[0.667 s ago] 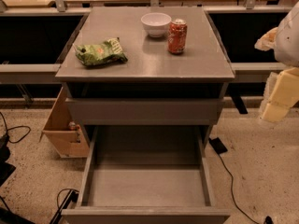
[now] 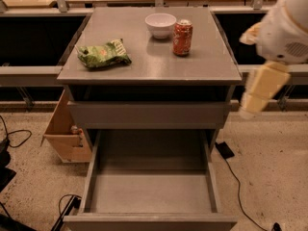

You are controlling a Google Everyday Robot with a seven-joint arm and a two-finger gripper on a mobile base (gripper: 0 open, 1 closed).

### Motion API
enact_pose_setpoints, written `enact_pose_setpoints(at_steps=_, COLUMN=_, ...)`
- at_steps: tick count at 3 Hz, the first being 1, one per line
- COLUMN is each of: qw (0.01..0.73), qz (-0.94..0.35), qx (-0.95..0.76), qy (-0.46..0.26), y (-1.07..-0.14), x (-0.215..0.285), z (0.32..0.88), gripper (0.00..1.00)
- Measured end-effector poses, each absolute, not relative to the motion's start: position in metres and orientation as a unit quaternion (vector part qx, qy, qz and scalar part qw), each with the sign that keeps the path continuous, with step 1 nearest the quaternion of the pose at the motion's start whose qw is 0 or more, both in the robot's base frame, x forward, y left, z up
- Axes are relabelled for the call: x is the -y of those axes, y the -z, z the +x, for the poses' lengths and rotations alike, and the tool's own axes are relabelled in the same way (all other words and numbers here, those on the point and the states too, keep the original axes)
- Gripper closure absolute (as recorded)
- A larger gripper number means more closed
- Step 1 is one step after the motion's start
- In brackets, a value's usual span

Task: Place green jalapeno chip bag into middle drawer

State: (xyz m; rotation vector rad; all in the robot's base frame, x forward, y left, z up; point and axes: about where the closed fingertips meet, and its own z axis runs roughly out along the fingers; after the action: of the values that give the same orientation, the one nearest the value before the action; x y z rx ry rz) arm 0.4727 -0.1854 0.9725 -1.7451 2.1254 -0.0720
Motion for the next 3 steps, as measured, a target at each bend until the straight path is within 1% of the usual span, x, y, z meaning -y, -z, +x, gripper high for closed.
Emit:
enact_pose_setpoints(at_steps=1, qw=0.257, qz=-0.660, qx=-0.706, qy=-0.002, y=-0.971, x=0.113, z=0.543, gripper=0.00)
enact_pose_setpoints(at_steps=2, qw=0.313, qz=-0.688, qx=-0.654, qy=-0.035, y=-0.982, x=0.027, z=0.603, gripper=0.00)
enact_pose_setpoints(at_steps=3, qw=0.311, qz=-0.687, qx=-0.655, qy=-0.035, y=-0.981, x=0.029, z=0.602, gripper=0.00)
